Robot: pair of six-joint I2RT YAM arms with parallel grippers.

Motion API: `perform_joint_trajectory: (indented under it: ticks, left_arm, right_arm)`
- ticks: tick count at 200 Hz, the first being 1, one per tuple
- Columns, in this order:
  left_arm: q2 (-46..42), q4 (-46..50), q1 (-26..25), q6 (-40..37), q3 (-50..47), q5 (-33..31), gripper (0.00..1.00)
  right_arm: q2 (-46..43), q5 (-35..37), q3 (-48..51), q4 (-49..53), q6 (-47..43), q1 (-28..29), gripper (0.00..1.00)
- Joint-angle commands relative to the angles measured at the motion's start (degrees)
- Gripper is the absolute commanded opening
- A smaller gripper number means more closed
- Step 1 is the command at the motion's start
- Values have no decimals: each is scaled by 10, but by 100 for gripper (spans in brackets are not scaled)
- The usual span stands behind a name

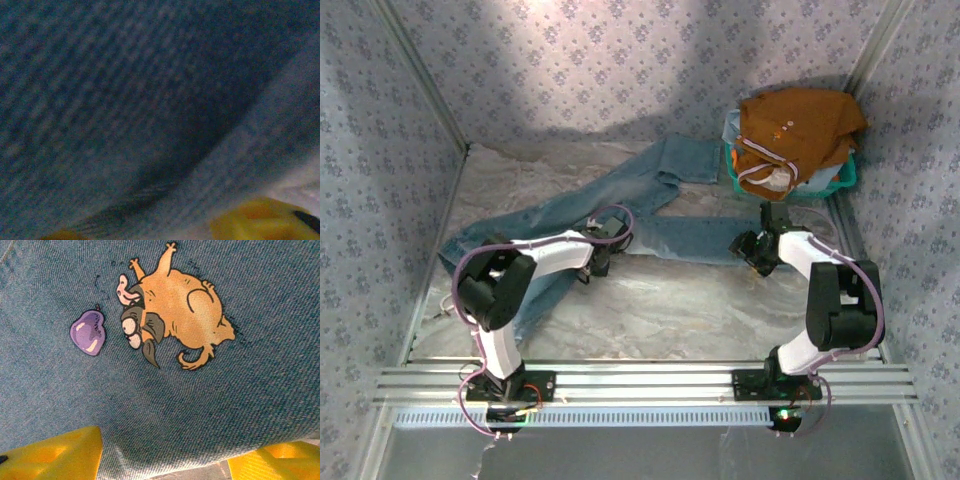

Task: Fold and stack the trousers

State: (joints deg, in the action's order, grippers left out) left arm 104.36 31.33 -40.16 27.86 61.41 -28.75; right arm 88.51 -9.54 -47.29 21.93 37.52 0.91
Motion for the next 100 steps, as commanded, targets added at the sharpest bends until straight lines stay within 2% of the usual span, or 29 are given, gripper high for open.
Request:
perform_joint_trajectory:
  ticks: [1, 20, 30, 53, 61, 77, 100]
  left_arm:
    - [32, -36, 13, -12, -2, -15, 31]
    - [24, -41, 12, -26, -11, -6, 11]
    - [16, -34, 12, -33, -13, -4, 0]
    - [-22, -16, 11, -45, -24, 7, 0]
    - [-41, -8, 8, -49, -29, 16, 0]
    - [-82, 17, -4, -59, -33, 34, 0]
    - [-143, 69, -32, -69, -29, 50, 0]
  right_arm:
    - [5, -12, -2, -13, -10, -12, 66]
    - [14, -13, -12, -15, -9, -20, 60]
    - [18, -16, -17, -15, -8, -25, 52]
    - [15, -27, -26, -14, -10, -32, 19]
    - [7, -29, -26, -12, -10, -33, 11]
    - [-17, -31, -25, 0, -10, -36, 0]
    - [-61, -37, -27, 23, -10, -45, 0]
